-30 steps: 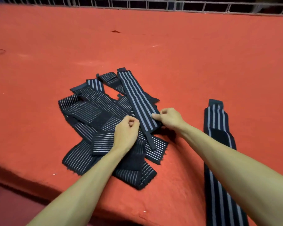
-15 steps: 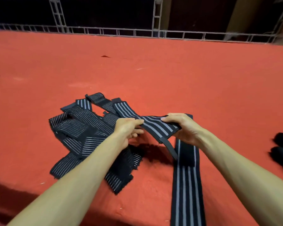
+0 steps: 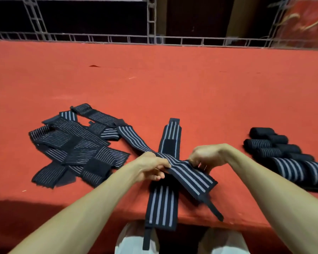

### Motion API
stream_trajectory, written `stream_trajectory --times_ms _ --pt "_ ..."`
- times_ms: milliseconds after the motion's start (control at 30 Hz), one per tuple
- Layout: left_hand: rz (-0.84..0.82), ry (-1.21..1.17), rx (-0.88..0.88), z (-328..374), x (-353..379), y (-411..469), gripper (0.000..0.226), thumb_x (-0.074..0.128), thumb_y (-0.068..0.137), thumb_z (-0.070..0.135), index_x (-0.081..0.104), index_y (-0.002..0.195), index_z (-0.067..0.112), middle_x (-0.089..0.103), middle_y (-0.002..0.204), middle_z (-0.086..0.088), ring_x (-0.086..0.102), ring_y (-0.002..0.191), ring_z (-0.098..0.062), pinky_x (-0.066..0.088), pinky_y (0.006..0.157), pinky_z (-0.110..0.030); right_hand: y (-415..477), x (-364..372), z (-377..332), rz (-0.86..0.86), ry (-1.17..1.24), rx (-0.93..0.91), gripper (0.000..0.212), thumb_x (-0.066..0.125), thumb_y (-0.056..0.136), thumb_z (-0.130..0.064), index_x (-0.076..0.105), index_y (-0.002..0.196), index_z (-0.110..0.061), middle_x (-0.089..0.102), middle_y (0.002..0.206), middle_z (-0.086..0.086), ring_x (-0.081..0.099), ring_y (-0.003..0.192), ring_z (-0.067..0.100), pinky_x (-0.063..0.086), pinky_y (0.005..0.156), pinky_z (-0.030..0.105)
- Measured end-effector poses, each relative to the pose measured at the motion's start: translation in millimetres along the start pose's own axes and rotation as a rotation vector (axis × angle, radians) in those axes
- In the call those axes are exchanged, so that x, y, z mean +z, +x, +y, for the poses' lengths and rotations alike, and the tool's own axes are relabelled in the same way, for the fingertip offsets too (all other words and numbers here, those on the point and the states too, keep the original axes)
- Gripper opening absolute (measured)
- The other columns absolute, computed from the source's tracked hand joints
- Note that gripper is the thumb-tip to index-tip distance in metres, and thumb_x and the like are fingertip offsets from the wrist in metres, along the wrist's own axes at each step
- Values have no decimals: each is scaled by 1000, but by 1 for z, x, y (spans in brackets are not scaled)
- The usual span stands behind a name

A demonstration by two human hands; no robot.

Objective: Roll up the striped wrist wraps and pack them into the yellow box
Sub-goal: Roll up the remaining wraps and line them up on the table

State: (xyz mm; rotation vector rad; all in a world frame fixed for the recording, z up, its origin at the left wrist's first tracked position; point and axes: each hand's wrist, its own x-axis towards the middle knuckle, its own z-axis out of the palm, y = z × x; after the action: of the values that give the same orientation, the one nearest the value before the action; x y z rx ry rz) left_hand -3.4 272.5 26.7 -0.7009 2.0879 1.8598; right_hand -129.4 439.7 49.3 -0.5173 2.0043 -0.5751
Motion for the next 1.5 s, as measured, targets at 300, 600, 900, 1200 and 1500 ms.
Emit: stream_trajectory --times_ms 300,600,900,1200,1500 --pt "85 316 -45 -25 -53 1 24 51 99 28 61 91 8 71 76 -9 57 44 -12 43 39 -19 18 7 -29 291 -362 30 17 54 88 -10 68 88 0 71 80 12 68 55 23 55 50 27" --pt "543 328 317 -41 -121 44 8 61 86 20 68 81 19 70 76 5 66 71 -9 50 74 -26 93 27 -101 573 -446 -347 17 52 89 -22 67 90 -14 71 92 10 65 88 25 49 72 29" --pt "647 -150 453 -76 -138 69 12 45 99 16 55 94 19 67 72 -6 62 70 -15 51 76 -32 190 62 -136 573 -503 -325 76 56 86 -61 33 144 -18 39 143 10 35 131 33 30 107 45" --pt "600 -50 340 -68 -140 73 13 40 99 28 45 90 20 70 71 0 64 70 -16 52 86 -43 180 38 -154 668 -452 -325 27 41 92 -24 54 110 -10 61 115 23 56 106 40 39 78 37" --pt "144 105 345 1 -106 53 61 68 86 20 42 141 10 57 133 -3 58 110 -9 46 90 -20 88 -8 -150 514 717 -555 35 47 95 1 62 114 -24 70 91 4 67 71 16 54 64 25"
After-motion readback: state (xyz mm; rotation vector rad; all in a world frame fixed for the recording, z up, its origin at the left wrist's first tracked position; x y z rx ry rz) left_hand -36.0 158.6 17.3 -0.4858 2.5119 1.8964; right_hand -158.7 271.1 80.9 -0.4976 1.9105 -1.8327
